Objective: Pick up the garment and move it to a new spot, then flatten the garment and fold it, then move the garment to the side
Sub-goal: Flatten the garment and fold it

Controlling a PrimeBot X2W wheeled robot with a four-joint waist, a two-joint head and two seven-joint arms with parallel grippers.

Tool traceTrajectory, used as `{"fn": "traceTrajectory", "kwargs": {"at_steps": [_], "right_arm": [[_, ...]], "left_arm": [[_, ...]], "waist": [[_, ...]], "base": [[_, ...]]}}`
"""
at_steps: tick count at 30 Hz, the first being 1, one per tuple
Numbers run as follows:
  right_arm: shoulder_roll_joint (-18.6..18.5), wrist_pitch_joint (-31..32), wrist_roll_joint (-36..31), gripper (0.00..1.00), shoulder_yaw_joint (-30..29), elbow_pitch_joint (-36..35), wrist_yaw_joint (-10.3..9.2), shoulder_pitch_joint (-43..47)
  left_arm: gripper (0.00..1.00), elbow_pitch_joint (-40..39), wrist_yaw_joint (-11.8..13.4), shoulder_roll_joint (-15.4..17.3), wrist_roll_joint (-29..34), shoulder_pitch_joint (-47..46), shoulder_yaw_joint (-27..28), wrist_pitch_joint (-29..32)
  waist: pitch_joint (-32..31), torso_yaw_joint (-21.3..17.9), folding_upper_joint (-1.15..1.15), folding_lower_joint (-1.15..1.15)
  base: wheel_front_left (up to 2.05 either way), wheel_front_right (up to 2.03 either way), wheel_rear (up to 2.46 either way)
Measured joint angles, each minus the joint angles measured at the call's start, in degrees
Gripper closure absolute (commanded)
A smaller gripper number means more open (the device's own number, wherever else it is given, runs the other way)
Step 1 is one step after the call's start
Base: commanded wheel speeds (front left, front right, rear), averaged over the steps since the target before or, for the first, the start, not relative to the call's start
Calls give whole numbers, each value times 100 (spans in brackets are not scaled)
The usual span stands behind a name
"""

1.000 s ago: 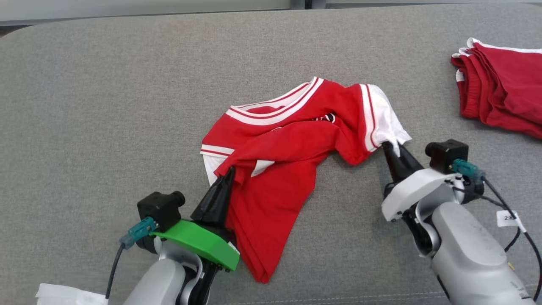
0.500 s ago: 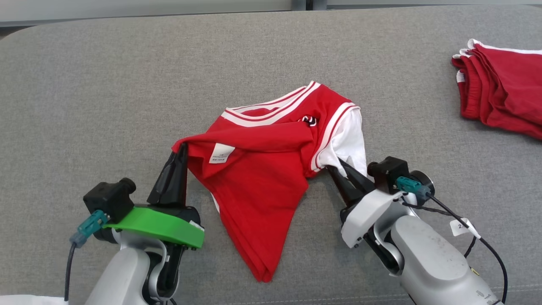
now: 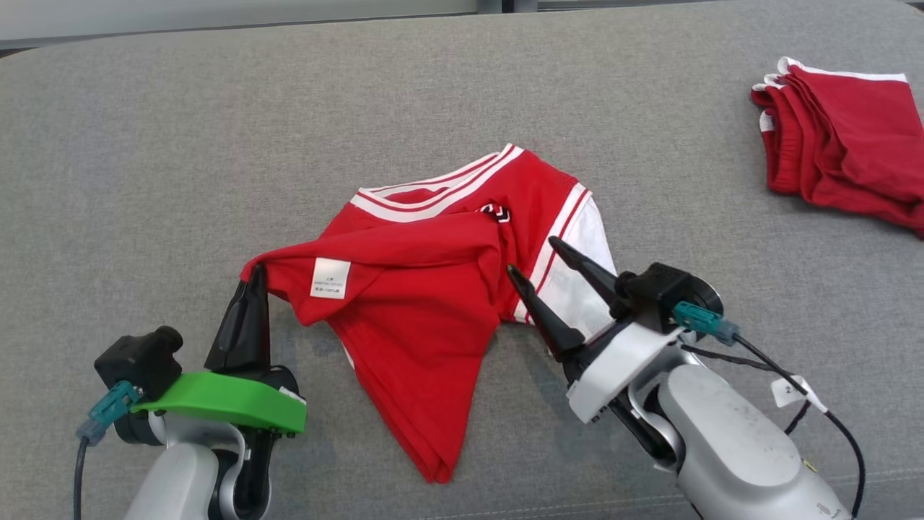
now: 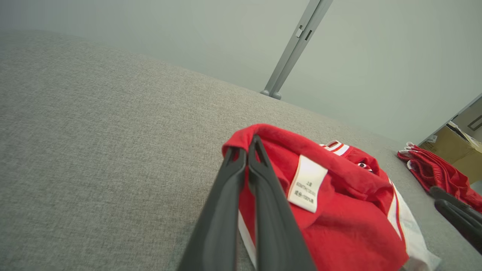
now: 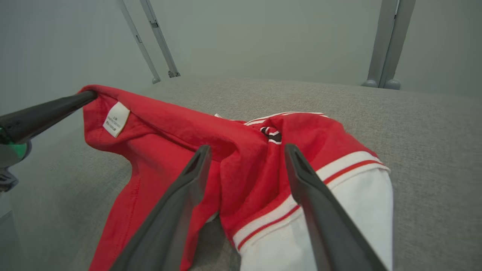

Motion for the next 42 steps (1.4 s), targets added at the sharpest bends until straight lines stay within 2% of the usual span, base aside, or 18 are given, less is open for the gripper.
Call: {"fn": "traceTrajectory", "kwargs": {"at_steps": [7,12,17,29,42], "right_arm": [[-321,-20,135,0,-630,-541,-62,398],[-636,-21,291,0,-872,-406,-116,1048],[-627,-21,393,0,-946,-291,-114,1372],[-541,-21,360,0,-829,-381,-101,1361],[-544,-21,303,0,-803,-466,-53,1291]], "left_arm": [[100,-78,44,94,-5,20,218,-1],[100,-133,43,87,-4,20,204,-2],[100,-218,43,87,5,20,304,-2],[100,-431,172,90,100,20,961,-16],[100,-308,274,101,163,20,1645,-18]], "waist": [[43,-222,0,0],[104,-347,0,0],[142,-363,0,0],[223,-276,0,0],[212,-157,0,0]], "base": [[0,0,0],[0,0,0],[0,0,0],[0,0,0],[0,0,0]]}}
